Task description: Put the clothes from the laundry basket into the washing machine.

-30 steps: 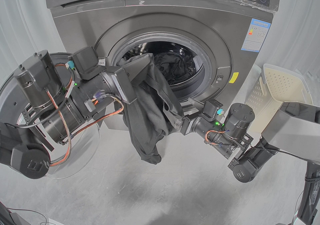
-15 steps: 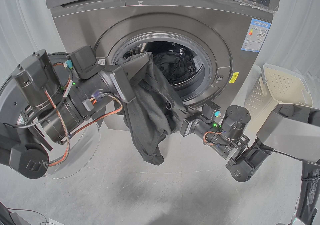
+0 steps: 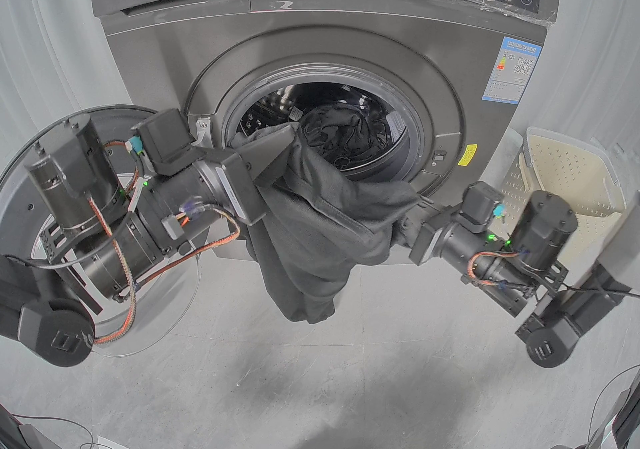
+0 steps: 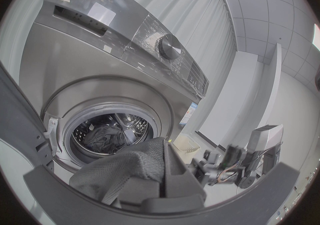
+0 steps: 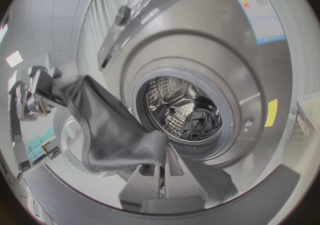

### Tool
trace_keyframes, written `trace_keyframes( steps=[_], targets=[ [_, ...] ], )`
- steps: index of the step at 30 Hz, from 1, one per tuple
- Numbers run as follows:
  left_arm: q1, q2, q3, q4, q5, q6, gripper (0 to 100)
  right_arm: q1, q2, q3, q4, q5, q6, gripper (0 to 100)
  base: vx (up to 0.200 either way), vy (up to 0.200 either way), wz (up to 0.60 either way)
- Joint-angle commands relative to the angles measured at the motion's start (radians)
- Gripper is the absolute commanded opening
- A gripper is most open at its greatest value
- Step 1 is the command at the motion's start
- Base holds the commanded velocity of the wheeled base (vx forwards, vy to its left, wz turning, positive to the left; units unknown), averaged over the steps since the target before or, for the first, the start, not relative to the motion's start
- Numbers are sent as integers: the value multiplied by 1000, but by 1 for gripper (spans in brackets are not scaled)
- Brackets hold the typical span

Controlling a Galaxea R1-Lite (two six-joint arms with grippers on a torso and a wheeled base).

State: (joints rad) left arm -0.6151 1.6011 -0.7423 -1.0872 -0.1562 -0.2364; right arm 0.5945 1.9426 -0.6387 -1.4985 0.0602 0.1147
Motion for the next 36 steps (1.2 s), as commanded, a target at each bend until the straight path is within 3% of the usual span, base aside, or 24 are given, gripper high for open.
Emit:
trace_keyframes(
  steps=[1, 7, 15, 18, 19, 25, 36],
  targets=[
    [-6, -16, 70, 0, 1, 2, 0, 13, -226, 148, 3, 20, 11, 0, 0, 0, 0],
    [-6, -12, 118, 0, 1, 5, 0, 28, -320, 223, -8, 35, 37, 0, 0, 0, 0],
    [-6, -4, 86, 0, 0, 2, 0, 15, -320, 232, -3, 35, 42, 0, 0, 0, 0],
    [2, 0, 80, 0, 0, 0, 0, -1, -320, 234, 6, 32, 43, 0, 0, 0, 0],
    [3, 3, 77, -2, 1, 0, 0, -59, -306, 238, 7, 33, 43, 0, 0, 0, 0],
    [3, 10, 74, -22, 24, 2, 0, -140, -206, 241, -14, 32, 34, 0, 0, 0, 0],
    [3, 11, 72, -23, 30, 2, 0, -134, -200, 240, -14, 41, 40, 0, 0, 0, 0]
  ],
)
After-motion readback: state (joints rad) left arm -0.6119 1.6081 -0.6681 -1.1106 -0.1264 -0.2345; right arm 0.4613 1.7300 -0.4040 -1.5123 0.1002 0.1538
